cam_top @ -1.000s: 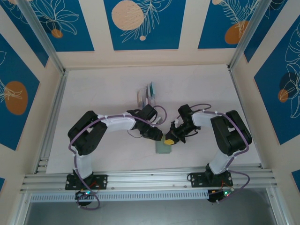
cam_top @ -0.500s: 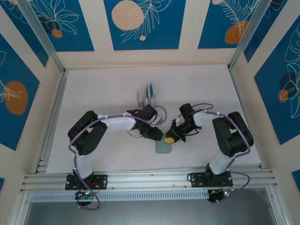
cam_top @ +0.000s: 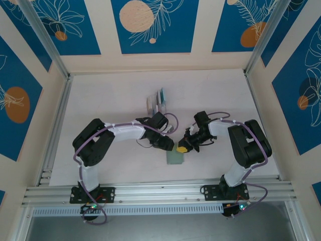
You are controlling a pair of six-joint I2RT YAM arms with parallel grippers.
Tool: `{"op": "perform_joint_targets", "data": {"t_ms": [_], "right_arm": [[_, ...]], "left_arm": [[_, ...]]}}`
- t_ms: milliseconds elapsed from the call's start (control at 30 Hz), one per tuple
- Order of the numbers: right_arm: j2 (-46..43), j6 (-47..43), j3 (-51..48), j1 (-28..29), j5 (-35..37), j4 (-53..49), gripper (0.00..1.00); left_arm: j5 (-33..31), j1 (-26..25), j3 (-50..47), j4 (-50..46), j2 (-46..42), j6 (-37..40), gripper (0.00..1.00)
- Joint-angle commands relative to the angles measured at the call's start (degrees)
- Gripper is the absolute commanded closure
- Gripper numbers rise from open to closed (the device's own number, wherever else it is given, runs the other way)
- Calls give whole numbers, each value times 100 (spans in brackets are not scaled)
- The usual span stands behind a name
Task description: Put the credit cards into the card holder
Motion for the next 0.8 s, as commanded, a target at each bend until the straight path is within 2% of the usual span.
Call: {"op": "perform_joint_targets", "data": {"t_ms": [0,433,767], "right_arm": [[-61,-29,-120,-19,-75,-18,100],[56,-126,-290,7,218,-19,100],[69,-196,-340,209,730,-115,100]], "left_arm": [[-32,-64,-70,84,127,-11,57],[-57,-64,-62,55,115,-12,57],[-64,-64,-18,39,179,-29,57]]}}
